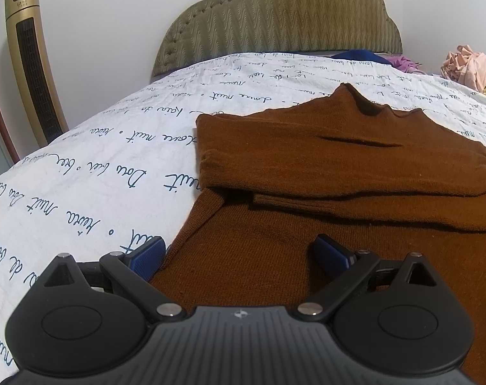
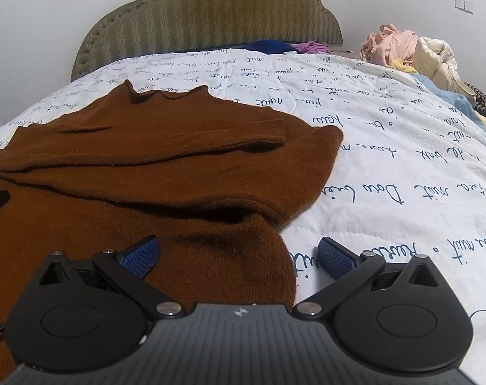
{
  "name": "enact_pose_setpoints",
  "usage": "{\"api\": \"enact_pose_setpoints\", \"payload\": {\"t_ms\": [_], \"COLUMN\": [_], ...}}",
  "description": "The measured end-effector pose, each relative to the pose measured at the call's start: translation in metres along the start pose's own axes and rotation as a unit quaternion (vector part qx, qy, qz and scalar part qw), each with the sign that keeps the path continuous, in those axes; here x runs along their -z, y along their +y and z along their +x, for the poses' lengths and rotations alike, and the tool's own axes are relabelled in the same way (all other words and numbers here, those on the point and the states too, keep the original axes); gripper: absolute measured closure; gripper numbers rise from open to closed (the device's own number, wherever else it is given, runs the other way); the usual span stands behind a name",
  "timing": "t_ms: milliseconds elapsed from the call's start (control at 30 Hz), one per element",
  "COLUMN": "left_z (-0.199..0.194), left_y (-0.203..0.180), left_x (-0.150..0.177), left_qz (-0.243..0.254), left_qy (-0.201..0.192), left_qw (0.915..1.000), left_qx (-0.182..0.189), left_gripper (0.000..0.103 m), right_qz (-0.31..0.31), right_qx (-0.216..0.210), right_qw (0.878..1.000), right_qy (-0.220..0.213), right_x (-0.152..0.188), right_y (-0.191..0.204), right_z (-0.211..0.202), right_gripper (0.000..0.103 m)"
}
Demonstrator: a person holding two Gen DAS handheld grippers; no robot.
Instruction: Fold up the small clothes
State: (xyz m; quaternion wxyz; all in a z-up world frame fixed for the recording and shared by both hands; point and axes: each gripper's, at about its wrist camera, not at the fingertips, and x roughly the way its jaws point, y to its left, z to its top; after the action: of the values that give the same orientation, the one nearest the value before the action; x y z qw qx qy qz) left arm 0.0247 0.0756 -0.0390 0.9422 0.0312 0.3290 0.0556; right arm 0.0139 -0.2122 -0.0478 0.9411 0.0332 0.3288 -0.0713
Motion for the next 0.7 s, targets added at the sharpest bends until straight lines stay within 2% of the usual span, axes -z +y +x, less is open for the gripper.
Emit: {"api": "enact_pose_setpoints", "payload": {"t_ms": [333,700], "left_z": [0.0,-0.009], "left_y": [0.0,0.0], "left_x": [0.0,0.002], "left_qz": [0.0,0.008], "left_qy": [0.001,0.007], "left_qw": [1.0,0.9999], "left_qx": [0.0,0.001], "left_gripper": [0.003,0.003], "right_qz": [0.014,0.024], "right_qx": [0.005,-0.03], "right_qw": [1.0,0.999], "right_qy": [-0.011,-0.005], "right_x": [0.003,0.014], "right_y": [-0.002,-0.002], "right_z": [-0.009,-0.038], "right_gripper": [0.0,0.0]}}
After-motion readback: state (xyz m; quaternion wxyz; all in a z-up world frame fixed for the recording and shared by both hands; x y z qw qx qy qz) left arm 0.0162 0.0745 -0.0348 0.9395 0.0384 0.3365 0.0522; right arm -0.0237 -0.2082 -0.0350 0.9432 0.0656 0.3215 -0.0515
